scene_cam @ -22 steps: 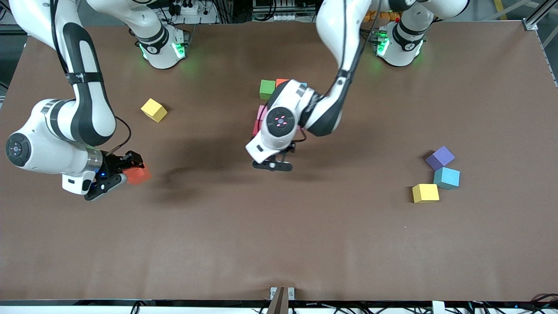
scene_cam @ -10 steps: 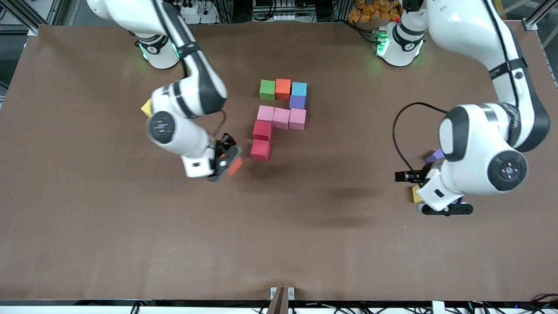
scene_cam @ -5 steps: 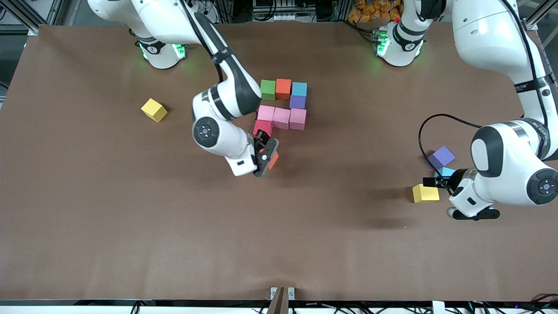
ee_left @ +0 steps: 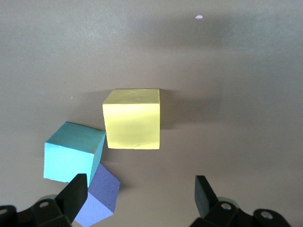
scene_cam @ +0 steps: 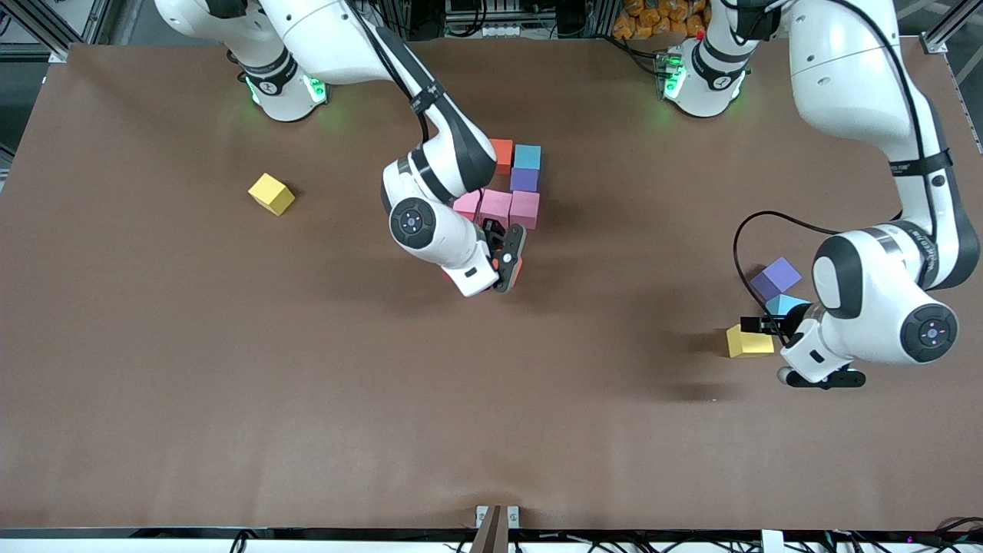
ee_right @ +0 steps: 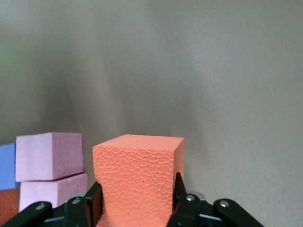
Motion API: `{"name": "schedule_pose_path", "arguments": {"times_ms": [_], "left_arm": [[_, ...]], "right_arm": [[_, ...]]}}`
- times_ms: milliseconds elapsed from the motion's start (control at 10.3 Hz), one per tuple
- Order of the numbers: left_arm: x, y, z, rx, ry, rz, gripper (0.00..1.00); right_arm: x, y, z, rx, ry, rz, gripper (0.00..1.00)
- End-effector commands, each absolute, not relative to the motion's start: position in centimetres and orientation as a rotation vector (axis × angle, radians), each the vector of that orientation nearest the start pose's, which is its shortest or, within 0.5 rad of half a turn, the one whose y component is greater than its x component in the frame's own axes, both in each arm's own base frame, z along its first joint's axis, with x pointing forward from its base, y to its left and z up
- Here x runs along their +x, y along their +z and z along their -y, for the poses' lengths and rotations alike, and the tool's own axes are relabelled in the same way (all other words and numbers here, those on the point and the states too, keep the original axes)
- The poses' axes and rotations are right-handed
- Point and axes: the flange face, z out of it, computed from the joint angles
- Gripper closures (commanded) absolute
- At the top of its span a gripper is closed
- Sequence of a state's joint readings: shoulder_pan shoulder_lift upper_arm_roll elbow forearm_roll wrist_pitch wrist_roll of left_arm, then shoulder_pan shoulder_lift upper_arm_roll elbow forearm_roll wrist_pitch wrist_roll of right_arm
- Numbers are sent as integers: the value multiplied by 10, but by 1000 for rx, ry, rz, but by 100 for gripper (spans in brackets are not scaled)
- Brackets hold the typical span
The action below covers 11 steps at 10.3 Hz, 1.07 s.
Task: Form number 2 with 11 blocks
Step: 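Grasp yellow with the left gripper while the right gripper sets orange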
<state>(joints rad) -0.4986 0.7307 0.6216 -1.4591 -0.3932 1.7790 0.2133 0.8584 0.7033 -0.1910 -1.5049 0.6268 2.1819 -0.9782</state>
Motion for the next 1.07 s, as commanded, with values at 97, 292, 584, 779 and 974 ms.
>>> {"name": "schedule_pose_path", "arguments": {"times_ms": [97,292,584,779,974], "left_arm": [[689,265,30,-3076,345,-125,0],[696,250,27,-3054,277,-197,0],[692,228,26,-3065,261,-251,0],[688,218,23,-3060,276,-270,0],[682,205,24,-3059,287,-293,0]], "right_arm": [[537,236,-461,-2083,-55,1781,100],[534,228,-456,-2068,-31,1824,100],[530,217,-451,-2056,-13,1839,100],[530,213,-447,-2064,-2,1867,100],[527,210,-444,-2070,12,1868,100]]}}
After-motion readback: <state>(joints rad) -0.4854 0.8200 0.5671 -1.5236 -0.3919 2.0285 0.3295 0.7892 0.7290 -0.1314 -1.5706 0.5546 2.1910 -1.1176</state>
